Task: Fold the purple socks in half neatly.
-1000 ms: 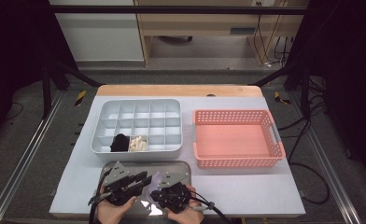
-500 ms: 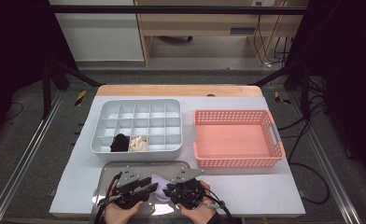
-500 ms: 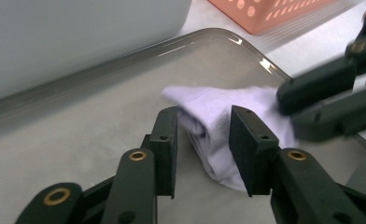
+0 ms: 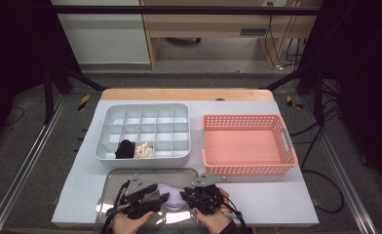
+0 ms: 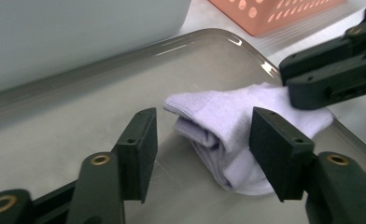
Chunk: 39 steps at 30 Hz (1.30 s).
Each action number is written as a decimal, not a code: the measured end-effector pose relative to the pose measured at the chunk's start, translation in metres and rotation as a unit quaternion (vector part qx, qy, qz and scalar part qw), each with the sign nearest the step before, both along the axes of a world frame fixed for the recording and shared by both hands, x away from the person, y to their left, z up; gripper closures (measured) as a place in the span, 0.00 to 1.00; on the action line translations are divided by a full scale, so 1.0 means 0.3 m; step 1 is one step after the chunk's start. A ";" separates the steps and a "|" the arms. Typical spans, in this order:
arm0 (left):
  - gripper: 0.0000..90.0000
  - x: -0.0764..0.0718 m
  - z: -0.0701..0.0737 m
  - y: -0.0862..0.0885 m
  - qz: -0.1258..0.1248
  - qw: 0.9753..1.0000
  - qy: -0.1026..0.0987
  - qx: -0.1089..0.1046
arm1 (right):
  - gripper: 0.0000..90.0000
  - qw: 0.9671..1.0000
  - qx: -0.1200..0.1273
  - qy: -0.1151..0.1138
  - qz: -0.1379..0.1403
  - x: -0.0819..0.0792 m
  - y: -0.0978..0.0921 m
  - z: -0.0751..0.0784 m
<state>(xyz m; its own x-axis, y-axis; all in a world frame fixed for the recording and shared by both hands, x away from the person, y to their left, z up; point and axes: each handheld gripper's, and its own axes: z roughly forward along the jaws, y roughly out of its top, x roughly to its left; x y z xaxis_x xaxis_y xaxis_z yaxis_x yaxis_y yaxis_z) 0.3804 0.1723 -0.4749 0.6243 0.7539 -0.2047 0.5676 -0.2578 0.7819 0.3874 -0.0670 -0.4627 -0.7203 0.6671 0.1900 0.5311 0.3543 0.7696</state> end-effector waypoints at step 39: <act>0.82 -0.038 0.088 -0.012 -0.042 0.997 -0.005 -0.064 | 0.85 0.999 0.037 -0.013 0.000 -0.010 -0.043 0.037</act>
<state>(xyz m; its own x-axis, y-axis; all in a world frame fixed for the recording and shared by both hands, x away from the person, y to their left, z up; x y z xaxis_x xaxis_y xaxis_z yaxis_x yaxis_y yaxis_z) 0.3690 0.1686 -0.4484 0.6868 0.6670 -0.2887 0.5400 -0.2025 0.8169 0.3844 -0.0799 -0.4517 -0.7263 0.6511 0.2203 0.5102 0.2960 0.8075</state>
